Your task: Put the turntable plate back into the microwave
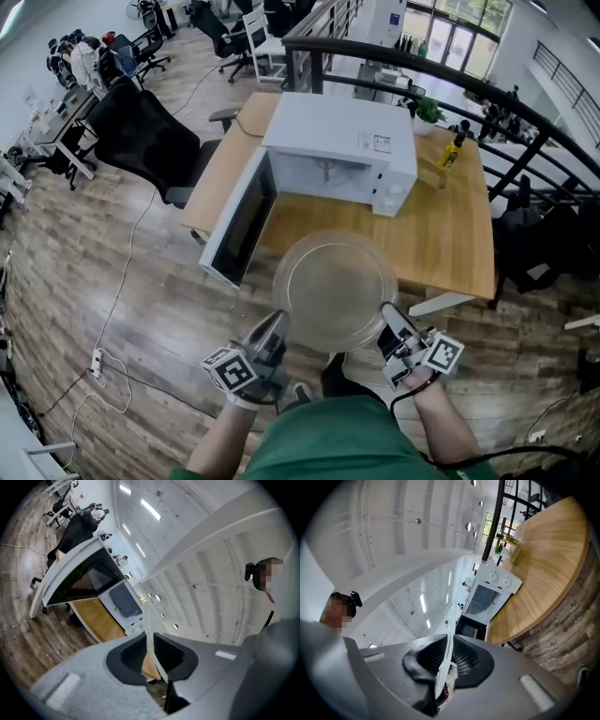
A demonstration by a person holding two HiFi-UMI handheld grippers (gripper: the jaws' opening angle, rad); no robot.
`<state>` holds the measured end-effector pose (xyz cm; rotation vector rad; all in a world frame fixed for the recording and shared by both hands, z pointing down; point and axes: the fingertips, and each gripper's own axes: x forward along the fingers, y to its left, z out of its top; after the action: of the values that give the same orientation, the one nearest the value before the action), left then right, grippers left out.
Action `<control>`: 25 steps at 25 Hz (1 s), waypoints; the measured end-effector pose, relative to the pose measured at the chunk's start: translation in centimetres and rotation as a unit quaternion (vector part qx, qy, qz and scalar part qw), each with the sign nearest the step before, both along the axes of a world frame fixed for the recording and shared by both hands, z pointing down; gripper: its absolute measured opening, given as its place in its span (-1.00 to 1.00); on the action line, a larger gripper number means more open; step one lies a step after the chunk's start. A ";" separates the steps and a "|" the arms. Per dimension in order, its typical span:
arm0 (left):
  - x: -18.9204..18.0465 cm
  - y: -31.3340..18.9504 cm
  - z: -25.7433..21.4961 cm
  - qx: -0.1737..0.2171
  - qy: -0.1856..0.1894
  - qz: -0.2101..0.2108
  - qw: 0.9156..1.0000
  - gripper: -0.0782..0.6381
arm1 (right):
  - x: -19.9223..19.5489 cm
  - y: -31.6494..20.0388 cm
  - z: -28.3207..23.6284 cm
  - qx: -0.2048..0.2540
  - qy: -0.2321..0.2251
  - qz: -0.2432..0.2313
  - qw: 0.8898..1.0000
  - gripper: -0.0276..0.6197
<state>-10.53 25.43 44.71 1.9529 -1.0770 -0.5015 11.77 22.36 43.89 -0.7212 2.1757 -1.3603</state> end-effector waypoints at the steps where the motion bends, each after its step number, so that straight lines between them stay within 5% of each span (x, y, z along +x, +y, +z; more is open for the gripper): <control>1: 0.2 -0.9 0.4 -0.005 -0.001 -0.002 1.000 -0.63 | 0.2 -1.0 0.4 -0.004 0.001 -0.001 1.000 -0.79; 16: 1.4 -9.1 3.5 -0.039 -0.021 -0.032 0.998 -0.61 | 1.0 -10.9 4.3 -0.051 0.004 -0.041 0.998 -0.79; 25: 0.3 -14.0 6.2 -0.051 -0.025 -0.028 0.998 -0.61 | 0.2 -15.3 7.0 -0.074 0.002 -0.025 0.997 -0.79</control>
<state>-10.21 11.43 50.93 1.8585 -1.1683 -0.4220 11.95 7.06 50.88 -0.7287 2.1256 -1.5598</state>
